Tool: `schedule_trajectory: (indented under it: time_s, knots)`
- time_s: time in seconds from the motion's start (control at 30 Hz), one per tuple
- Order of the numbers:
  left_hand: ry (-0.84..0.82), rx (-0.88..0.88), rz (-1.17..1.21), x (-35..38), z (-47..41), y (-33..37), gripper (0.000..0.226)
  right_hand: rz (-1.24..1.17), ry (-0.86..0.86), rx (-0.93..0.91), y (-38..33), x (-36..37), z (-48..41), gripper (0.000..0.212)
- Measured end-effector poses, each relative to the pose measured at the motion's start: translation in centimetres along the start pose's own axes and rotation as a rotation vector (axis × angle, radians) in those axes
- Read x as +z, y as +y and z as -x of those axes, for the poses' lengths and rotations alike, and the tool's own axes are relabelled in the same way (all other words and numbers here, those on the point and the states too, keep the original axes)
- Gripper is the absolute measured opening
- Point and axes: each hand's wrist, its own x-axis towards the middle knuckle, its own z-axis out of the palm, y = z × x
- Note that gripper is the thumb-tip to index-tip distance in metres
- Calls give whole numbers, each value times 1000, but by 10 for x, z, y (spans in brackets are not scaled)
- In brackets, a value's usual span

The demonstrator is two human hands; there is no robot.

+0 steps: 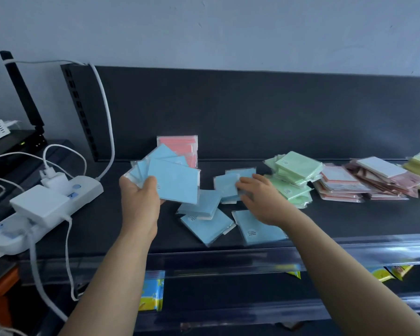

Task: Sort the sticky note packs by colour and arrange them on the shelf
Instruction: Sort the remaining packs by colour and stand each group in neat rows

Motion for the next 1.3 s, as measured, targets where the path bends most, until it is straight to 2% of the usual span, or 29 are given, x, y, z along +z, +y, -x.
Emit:
schedule_trajectory:
  time_s: [0.07, 0.23, 0.37, 0.47, 0.53, 0.67, 0.73, 0.8, 0.87, 0.93, 1.07, 1.13, 1.23, 1.3]
  knots:
    - [-26, -5, -15, 3, 0, -3, 35, 0, -34, 23, -2, 4, -2, 41]
    - [-37, -8, -49, 5, -5, -9, 35, -130, 214, 237, 6, 0, -1, 58]
    - [-53, -26, -66, 7, -4, -14, 35, -129, 184, 332, 1, 0, -5, 57]
    - [-65, -28, -74, 8, -3, -13, 34, -303, 215, 378, -2, 0, -9, 58]
    - [-72, -17, -80, 8, -4, -10, 32, -388, 278, 360, -1, -3, -9, 48]
    - [-73, 6, -79, 12, 0, -5, 24, -394, 527, 275, 5, -24, 0, 25]
    - [-90, 14, -74, 17, 3, -3, 22, -620, 588, 218, 7, -33, 7, 18]
    - [-107, 12, -70, 23, 6, -2, 19, -872, 535, 165, 6, -35, 11, 15]
    - [-144, -8, -58, 30, 10, -1, 18, -996, 418, 130, 3, -31, 12, 17]
    - [-207, -33, -14, 39, 17, 1, 17, -1024, 340, 124, 1, -25, 11, 18]
    - [-349, -59, 62, 51, 31, 3, 23, -1027, 295, 159, -3, -16, 10, 21]
    - [-384, -20, 3, 53, 33, 0, 35, -973, 309, 177, -4, -15, 11, 38]
    - [-400, -38, 50, 51, 35, -2, 33, -951, 283, 248, -1, -15, 12, 74]
    - [-457, -69, 116, 49, 38, -2, 29, -1039, 184, 225, 0, -14, 14, 76]
